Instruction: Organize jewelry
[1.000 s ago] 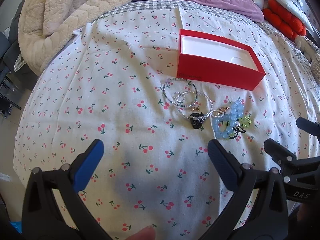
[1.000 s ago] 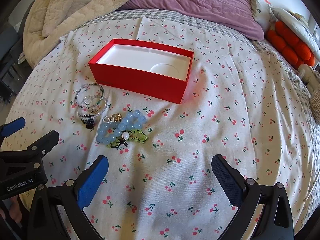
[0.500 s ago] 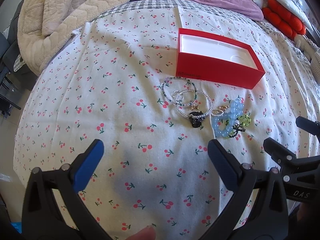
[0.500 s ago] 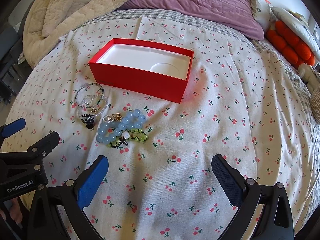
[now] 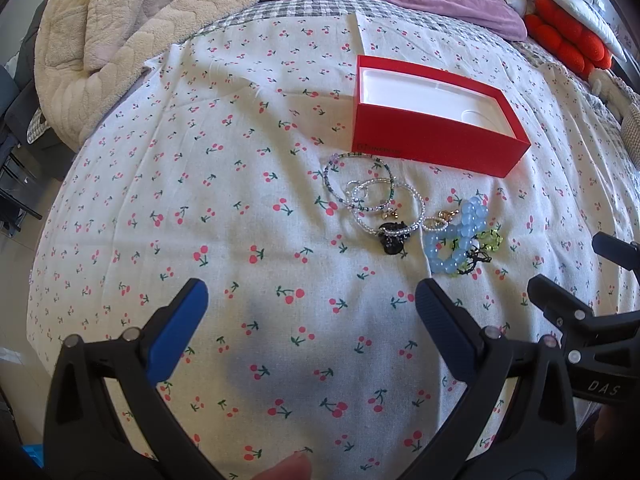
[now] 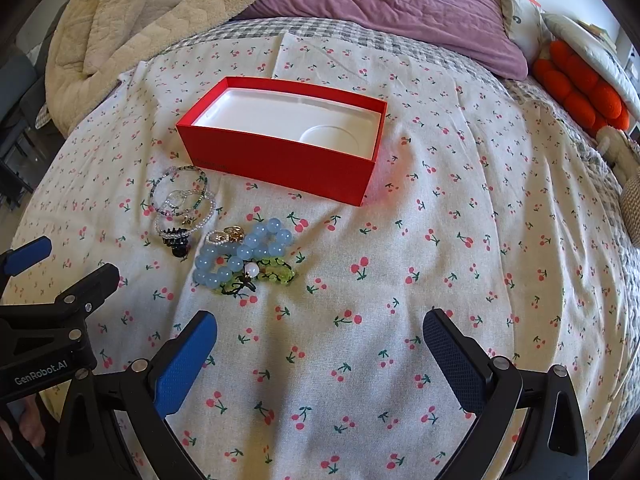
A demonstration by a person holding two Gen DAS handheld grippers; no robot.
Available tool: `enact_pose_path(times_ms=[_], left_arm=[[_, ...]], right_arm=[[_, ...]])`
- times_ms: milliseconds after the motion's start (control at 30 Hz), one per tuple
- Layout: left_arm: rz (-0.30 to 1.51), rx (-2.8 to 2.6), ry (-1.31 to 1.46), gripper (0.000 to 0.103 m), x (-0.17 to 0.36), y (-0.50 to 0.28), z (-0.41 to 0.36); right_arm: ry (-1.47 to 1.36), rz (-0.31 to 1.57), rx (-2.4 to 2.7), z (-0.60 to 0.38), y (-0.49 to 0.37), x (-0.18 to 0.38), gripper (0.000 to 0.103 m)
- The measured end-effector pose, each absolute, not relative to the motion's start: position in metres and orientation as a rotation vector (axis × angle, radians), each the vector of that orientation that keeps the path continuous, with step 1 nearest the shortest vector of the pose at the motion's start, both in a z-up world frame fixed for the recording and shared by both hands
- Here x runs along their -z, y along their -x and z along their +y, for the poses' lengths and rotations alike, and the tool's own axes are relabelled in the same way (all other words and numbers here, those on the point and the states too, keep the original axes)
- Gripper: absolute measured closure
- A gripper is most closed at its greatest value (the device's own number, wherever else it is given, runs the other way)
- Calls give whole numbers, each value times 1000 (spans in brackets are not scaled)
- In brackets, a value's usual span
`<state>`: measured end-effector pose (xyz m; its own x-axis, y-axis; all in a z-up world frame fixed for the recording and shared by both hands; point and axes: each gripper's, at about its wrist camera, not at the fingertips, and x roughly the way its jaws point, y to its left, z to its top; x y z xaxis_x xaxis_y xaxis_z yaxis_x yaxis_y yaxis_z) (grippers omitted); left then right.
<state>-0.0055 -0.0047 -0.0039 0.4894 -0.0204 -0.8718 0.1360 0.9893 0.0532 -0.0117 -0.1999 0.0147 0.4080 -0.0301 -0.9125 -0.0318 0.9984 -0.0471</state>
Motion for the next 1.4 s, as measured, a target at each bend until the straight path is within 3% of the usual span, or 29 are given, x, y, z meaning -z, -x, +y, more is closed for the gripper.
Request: enact_pose_path(times_ms=[1400], left_arm=[[1012, 89, -117, 0, -13, -2, 6]], right_arm=[[45, 1065, -30, -205, 7, -46, 0]])
